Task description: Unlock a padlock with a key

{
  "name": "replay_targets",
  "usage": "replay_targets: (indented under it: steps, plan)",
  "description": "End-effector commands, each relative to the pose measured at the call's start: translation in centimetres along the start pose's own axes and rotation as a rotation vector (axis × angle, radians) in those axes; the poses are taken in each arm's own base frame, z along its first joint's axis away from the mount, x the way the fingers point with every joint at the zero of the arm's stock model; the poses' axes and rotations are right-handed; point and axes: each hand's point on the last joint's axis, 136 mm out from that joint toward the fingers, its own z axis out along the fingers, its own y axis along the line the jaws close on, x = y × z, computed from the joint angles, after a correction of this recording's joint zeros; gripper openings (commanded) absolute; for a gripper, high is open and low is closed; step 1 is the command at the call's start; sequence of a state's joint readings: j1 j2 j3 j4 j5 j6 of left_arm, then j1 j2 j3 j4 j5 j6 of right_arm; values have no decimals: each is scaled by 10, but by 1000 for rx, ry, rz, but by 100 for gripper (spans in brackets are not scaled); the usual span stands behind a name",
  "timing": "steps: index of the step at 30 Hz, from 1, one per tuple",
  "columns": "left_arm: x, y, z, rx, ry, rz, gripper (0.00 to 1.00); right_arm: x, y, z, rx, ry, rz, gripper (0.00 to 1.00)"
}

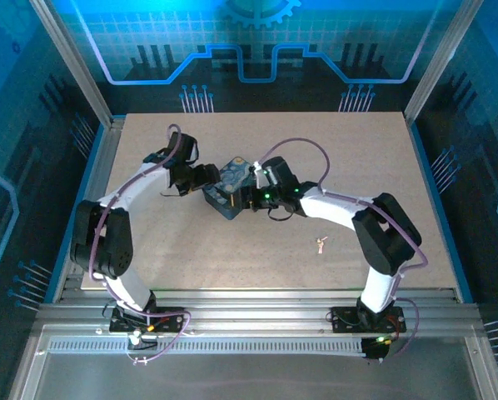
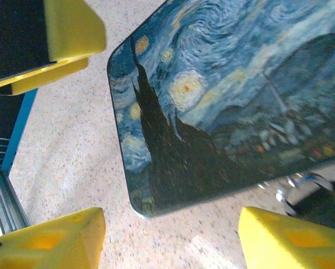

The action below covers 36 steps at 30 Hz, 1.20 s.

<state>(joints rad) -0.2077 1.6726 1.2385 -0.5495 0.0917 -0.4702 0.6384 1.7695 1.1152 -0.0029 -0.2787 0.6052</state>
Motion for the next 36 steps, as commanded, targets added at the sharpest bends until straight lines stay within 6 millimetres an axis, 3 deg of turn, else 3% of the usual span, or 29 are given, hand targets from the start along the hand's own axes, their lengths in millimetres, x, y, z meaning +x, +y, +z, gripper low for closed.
replay_targets:
  steps: [1,8,11,14,20,28,36]
  plan:
    - [-5,3,-25,-27,-62,14,79,5,-17,-43,65,23,20,68]
    - [-20,3,-47,-25,-217,173,86,57,-99,-123,360,94,198,69]
    - [-31,12,-57,-45,-319,132,98,86,-133,-149,440,105,311,66]
    - [-33,17,-60,-31,-300,86,99,107,-155,-165,492,99,400,63]
    - [-22,6,-63,-11,-264,114,99,132,-170,-157,457,106,483,58]
    - [4,-21,-57,-3,-216,220,99,142,-173,-144,436,144,502,52]
    - [11,-40,-62,41,-219,272,99,149,-177,-137,455,169,506,46]
